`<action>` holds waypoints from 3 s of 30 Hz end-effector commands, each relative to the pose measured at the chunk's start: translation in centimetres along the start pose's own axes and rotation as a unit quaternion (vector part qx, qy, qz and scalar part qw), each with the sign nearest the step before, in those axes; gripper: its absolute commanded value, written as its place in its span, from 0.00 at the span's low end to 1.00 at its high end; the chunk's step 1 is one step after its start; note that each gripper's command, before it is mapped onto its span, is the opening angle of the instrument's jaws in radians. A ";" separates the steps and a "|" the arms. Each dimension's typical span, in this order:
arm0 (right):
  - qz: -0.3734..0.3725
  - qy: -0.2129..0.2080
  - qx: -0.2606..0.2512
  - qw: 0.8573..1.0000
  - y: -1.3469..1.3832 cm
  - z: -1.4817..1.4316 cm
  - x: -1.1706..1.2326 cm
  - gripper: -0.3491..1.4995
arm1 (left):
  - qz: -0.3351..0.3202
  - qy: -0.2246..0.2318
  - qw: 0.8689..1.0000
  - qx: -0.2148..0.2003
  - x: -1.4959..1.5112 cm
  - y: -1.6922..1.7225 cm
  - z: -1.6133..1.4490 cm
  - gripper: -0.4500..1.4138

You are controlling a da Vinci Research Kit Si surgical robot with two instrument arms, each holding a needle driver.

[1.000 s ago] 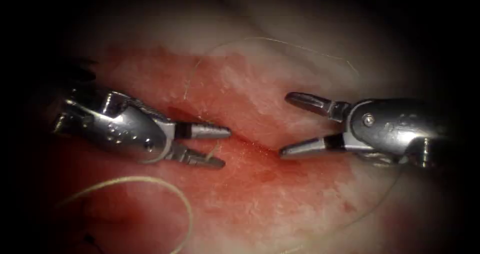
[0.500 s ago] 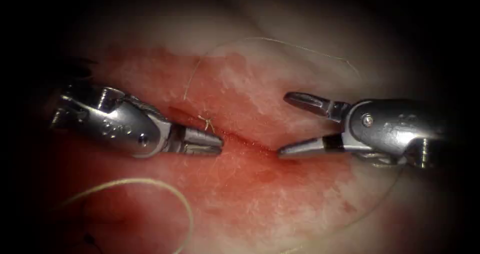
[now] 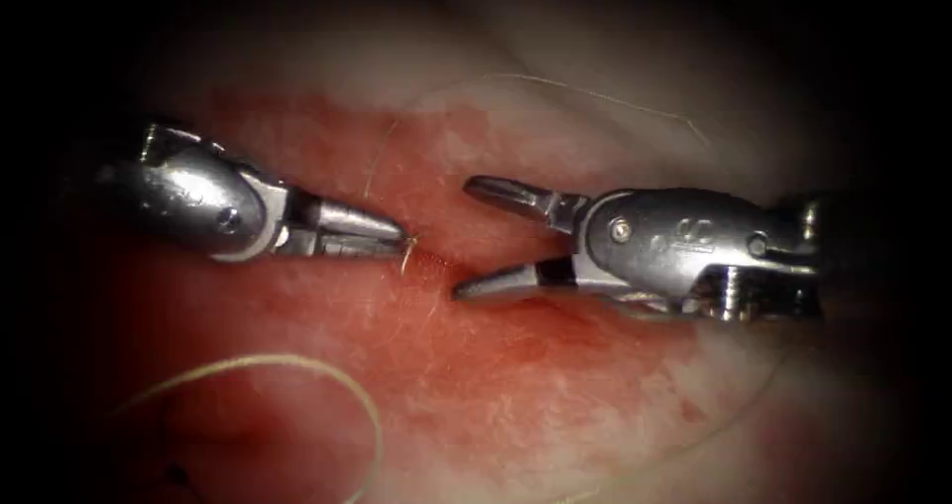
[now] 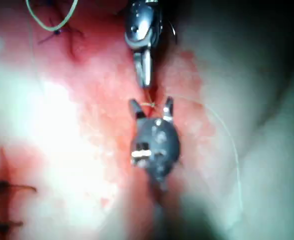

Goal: Wound Closure

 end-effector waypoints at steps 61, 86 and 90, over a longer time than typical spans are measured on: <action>-0.022 0.001 -0.016 1.000 -0.10 0.77 -0.10 0.98 | -0.083 0.039 0.995 -0.026 0.03 -0.05 -0.09 0.05; 0.004 0.022 -0.061 0.998 0.11 -0.59 0.10 0.99 | -0.062 -0.185 0.970 0.144 -0.97 -1.37 -0.12 0.05; 0.004 0.021 -0.062 0.998 0.11 -0.59 0.10 0.99 | -0.054 -0.234 0.965 0.106 -1.41 -1.44 0.05 0.05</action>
